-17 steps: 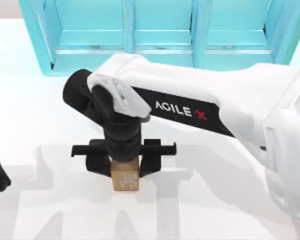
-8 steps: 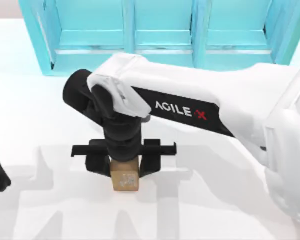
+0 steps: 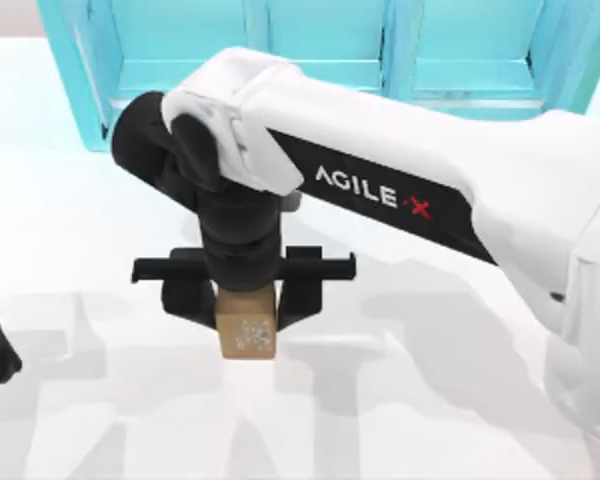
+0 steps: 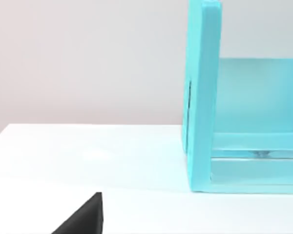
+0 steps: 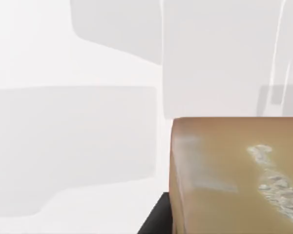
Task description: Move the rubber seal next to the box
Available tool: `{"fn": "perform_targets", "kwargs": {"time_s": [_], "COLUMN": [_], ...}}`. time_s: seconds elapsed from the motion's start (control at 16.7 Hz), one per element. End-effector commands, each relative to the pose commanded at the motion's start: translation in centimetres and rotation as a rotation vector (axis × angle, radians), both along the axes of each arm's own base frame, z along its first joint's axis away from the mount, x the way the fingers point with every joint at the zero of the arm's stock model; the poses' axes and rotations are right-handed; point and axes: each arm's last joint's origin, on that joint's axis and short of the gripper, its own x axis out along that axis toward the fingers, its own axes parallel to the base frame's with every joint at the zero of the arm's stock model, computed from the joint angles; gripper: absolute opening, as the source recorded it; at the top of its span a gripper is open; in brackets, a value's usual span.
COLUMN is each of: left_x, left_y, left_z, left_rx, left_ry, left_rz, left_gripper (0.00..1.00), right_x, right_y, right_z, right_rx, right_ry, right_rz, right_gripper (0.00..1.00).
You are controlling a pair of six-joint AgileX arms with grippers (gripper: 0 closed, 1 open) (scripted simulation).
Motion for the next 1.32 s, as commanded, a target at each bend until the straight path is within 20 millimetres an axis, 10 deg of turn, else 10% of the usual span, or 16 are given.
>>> {"fn": "perform_targets", "kwargs": {"time_s": [0.48, 1.02, 1.32], "left_x": [0.0, 0.0, 0.0], "left_y": [0.0, 0.0, 0.0], "left_z": [0.0, 0.0, 0.0], "left_rx": [0.000, 0.000, 0.000], "left_ry": [0.000, 0.000, 0.000], "left_rz": [0.000, 0.000, 0.000], "left_gripper": [1.00, 1.00, 1.00], "right_x": [2.0, 9.5, 8.9], "right_y": [-2.7, -25.2, -29.4], "right_z": [0.9, 7.9, 9.4], "right_rx": [-0.009, -0.005, -0.003], "right_ry": [0.007, 0.003, -0.001], "right_rz": [-0.002, 0.002, 0.003], "right_gripper": [0.00, 0.00, 0.00]}}
